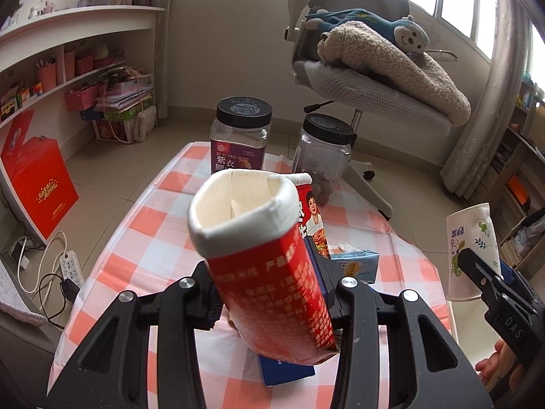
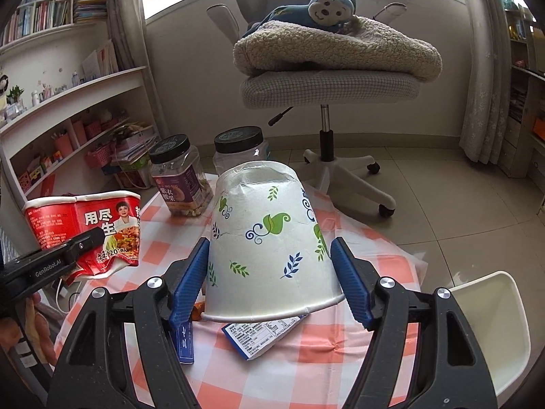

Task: Collect trash
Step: 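Grasp white paper cup with right tool while left tool holds noodle cup, then carry both cups over the white bin and open both tools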

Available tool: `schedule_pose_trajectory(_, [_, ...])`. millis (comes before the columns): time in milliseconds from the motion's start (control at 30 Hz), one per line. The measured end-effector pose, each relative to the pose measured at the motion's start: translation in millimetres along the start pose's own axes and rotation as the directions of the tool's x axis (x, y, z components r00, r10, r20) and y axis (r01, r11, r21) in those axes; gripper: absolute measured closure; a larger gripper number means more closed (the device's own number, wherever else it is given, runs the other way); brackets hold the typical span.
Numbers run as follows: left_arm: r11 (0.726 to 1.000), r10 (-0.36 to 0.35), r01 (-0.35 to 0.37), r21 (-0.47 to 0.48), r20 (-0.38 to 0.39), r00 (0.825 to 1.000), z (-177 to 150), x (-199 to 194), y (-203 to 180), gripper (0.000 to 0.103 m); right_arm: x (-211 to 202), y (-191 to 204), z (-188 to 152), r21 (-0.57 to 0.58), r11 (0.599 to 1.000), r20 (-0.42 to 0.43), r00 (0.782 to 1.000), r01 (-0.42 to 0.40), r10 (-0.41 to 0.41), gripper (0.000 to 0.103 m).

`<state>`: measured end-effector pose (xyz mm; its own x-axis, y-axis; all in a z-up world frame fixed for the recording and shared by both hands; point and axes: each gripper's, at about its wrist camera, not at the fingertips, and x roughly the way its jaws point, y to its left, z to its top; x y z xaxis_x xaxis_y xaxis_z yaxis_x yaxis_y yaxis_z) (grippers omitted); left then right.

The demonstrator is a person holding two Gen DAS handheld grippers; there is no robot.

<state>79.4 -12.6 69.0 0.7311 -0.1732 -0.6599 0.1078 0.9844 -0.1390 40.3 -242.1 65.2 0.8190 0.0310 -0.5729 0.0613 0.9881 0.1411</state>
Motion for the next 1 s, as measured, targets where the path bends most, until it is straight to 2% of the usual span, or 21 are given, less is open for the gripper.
schedule_pose_trajectory(600, [0.994, -0.095, 0.096, 0.05, -0.008, 0.995, -6.0, 2.2, -55.1, 0.062, -24.2, -60.3, 1.2, 0.076, 0.991, 0.027, 0.993, 0.113, -0.115, 0.034])
schedule_pose_trajectory(1000, [0.981, -0.153, 0.156, 0.116, -0.035, 0.988, -17.2, 5.5, -104.3, 0.062, -45.6, -110.1, 0.1, 0.13, 0.97, 0.028, 0.977, 0.206, -0.212, 0.034])
